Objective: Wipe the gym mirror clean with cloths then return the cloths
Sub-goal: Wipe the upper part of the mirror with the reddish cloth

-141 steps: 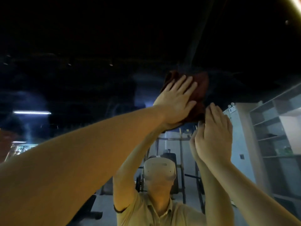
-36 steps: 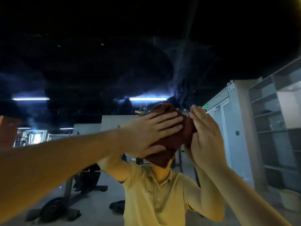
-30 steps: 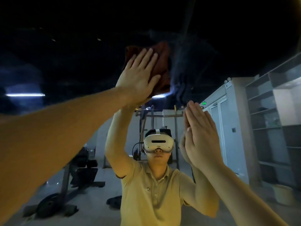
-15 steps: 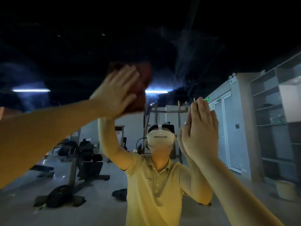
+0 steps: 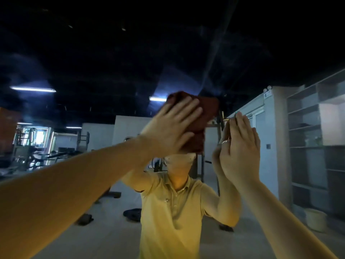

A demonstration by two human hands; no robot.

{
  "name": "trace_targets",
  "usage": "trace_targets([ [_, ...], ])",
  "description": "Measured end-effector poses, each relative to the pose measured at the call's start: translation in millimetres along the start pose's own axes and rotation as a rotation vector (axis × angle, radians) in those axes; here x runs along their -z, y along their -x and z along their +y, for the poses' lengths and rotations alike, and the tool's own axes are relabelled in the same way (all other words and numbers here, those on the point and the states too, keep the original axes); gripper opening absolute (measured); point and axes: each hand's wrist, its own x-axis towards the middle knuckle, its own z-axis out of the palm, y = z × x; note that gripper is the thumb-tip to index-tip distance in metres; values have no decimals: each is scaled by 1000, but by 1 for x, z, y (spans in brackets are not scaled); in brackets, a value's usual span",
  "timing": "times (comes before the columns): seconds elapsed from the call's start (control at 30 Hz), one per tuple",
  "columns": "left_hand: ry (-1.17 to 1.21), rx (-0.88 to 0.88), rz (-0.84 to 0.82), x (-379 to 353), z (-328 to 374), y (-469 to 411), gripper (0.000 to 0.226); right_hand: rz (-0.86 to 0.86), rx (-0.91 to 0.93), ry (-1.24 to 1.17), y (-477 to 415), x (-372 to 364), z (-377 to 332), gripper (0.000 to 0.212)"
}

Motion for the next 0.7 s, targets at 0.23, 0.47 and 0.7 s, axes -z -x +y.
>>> trace_targets([
  [0.23, 68, 814, 63, 18, -85, 43, 81, -36, -1, 93, 8, -8, -2, 72],
  [0.47, 126, 627, 163, -11, 76, -26, 74, -128, 114, -48, 7, 12, 18, 62],
  [0.7, 119, 158, 28, -21, 92, 31, 68, -83, 35, -189, 37, 24, 0, 63],
])
